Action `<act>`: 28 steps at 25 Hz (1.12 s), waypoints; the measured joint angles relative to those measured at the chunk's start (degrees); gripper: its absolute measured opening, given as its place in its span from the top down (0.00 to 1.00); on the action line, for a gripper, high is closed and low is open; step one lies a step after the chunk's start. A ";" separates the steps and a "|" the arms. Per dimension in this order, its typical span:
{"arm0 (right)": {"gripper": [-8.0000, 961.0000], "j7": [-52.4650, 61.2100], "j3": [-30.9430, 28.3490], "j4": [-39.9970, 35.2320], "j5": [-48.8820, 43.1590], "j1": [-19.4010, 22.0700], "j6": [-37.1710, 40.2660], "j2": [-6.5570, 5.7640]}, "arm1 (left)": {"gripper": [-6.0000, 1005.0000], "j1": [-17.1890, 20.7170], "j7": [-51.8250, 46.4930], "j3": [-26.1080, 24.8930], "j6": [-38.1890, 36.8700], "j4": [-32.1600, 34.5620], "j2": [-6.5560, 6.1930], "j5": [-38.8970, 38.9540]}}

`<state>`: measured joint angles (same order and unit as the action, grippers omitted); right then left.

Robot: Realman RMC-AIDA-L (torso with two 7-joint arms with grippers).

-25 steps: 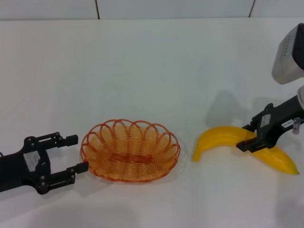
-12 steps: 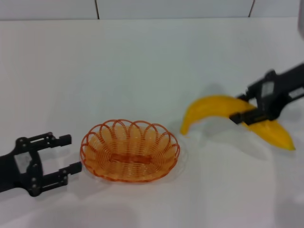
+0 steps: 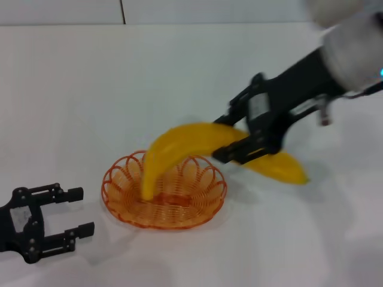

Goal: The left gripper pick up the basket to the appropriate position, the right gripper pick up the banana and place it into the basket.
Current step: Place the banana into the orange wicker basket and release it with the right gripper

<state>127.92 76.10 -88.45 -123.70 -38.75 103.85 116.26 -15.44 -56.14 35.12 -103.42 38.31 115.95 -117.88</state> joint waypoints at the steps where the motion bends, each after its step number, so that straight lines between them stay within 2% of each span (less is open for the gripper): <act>1: 0.43 0.85 2.16 0.63 -0.70 -0.60 -1.47 0.02 | 0.34 -0.18 -0.30 0.00 -0.01 0.04 0.05 -0.44; 6: 0.42 3.49 8.86 5.43 -5.13 -2.84 -10.16 0.07 | 0.33 -1.11 -3.49 -0.04 0.17 0.12 -0.10 -3.05; 15: 0.40 3.58 10.67 15.23 -4.84 -5.53 -15.25 0.16 | 0.34 -1.55 -5.18 -0.05 0.72 0.16 -0.23 -3.52; 19: 0.39 3.61 12.59 15.01 -2.70 -5.46 -15.29 0.33 | 0.34 -1.58 -5.90 -0.05 1.14 0.18 -0.26 -3.84; 28: 0.38 4.42 15.75 14.79 -2.28 -5.36 -15.96 0.37 | 0.33 -3.96 -17.63 -0.07 -0.94 0.12 -1.13 -7.58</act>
<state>132.34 91.85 -73.67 -125.98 -44.11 87.89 116.63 -19.40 -73.77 35.05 -104.36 38.44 114.82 -125.46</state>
